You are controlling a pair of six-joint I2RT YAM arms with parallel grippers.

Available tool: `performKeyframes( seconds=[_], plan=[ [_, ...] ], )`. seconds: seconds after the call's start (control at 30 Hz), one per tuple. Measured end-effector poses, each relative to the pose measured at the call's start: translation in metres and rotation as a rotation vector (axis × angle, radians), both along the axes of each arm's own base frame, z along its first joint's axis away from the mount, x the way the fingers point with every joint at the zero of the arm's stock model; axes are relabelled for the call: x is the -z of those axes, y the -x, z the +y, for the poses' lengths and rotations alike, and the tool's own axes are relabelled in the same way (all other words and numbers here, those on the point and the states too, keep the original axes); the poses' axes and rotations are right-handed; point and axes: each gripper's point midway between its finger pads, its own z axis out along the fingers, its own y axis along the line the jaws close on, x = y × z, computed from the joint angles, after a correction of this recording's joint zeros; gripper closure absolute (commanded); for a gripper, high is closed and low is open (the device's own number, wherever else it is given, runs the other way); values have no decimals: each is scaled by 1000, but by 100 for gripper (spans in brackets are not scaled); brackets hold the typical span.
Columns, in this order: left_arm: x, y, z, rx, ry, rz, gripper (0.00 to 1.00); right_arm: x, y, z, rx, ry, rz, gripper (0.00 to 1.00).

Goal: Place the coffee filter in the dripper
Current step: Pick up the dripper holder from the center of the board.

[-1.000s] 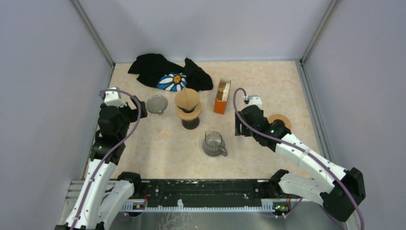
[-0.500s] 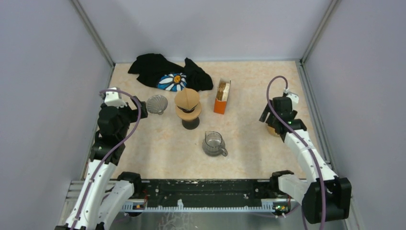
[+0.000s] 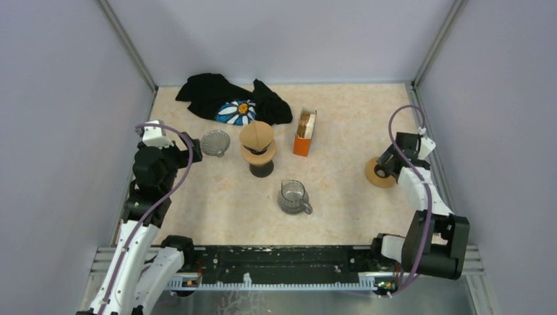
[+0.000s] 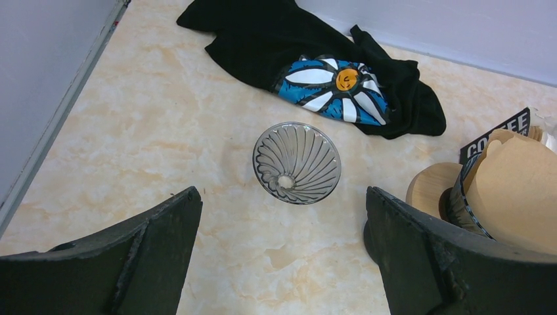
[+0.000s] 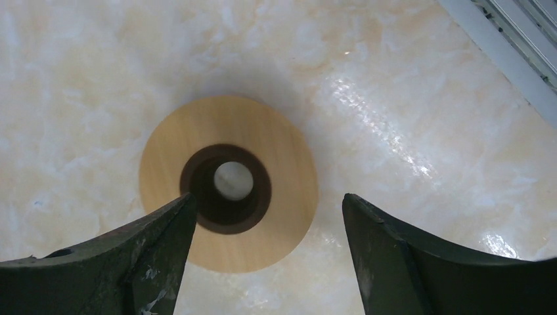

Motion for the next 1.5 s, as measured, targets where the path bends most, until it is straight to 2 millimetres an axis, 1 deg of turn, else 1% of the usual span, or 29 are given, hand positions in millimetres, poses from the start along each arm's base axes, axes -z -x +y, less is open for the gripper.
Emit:
performKeyframes(
  seconds=[0.07, 0.2, 0.33, 0.57, 0.77, 0.87, 1.2, 1.37, 1.5],
  plan=[
    [0, 0, 0, 0, 0, -1, 1, 7, 2, -10, 43, -7, 14, 20],
    [-1, 1, 0, 0, 1, -3, 1, 21, 7, -18, 89, -21, 45, 23],
    [-2, 1, 0, 0, 1, -7, 1, 34, 8, -18, 95, -36, 86, 25],
    [-3, 1, 0, 0, 2, -10, 1, 51, 9, -13, 82, -72, 131, 32],
    [-3, 1, 0, 0, 2, -10, 1, 54, 7, -10, 71, -94, 128, 38],
    [-3, 1, 0, 0, 2, -10, 1, 59, 7, -8, 63, -110, 144, 41],
    [-3, 1, 0, -1, 5, -10, 1, 60, 5, -7, 46, -115, 142, 57],
    [-3, 1, 0, -1, 4, -10, 1, 58, 4, -4, 26, -125, 135, 60],
    [-2, 1, 0, -1, 4, -9, 1, 52, 2, 2, -6, -124, 122, 61]
  ],
)
